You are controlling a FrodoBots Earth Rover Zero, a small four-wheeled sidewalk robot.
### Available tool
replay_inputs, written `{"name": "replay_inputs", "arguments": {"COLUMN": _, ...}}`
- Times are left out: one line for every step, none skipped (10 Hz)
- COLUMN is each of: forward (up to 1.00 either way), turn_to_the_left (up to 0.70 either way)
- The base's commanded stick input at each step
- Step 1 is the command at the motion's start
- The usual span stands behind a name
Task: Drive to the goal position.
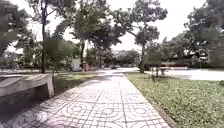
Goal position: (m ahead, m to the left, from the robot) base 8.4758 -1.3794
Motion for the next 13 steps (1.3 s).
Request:
{"name": "replay_inputs", "arguments": {"forward": 1.0, "turn_to_the_left": 0.0}}
{"name": "replay_inputs", "arguments": {"forward": 1.0, "turn_to_the_left": 0.0}}
{"name": "replay_inputs", "arguments": {"forward": 1.0, "turn_to_the_left": 0.0}}
{"name": "replay_inputs", "arguments": {"forward": 1.0, "turn_to_the_left": 0.0}}
{"name": "replay_inputs", "arguments": {"forward": 1.0, "turn_to_the_left": 0.0}}
{"name": "replay_inputs", "arguments": {"forward": 1.0, "turn_to_the_left": 0.0}}
{"name": "replay_inputs", "arguments": {"forward": 1.0, "turn_to_the_left": 0.0}}
{"name": "replay_inputs", "arguments": {"forward": 1.0, "turn_to_the_left": 0.0}}
{"name": "replay_inputs", "arguments": {"forward": 1.0, "turn_to_the_left": 0.0}}
{"name": "replay_inputs", "arguments": {"forward": 1.0, "turn_to_the_left": 0.0}}
{"name": "replay_inputs", "arguments": {"forward": 1.0, "turn_to_the_left": 0.0}}
{"name": "replay_inputs", "arguments": {"forward": 1.0, "turn_to_the_left": 0.0}}
{"name": "replay_inputs", "arguments": {"forward": 1.0, "turn_to_the_left": 0.0}}
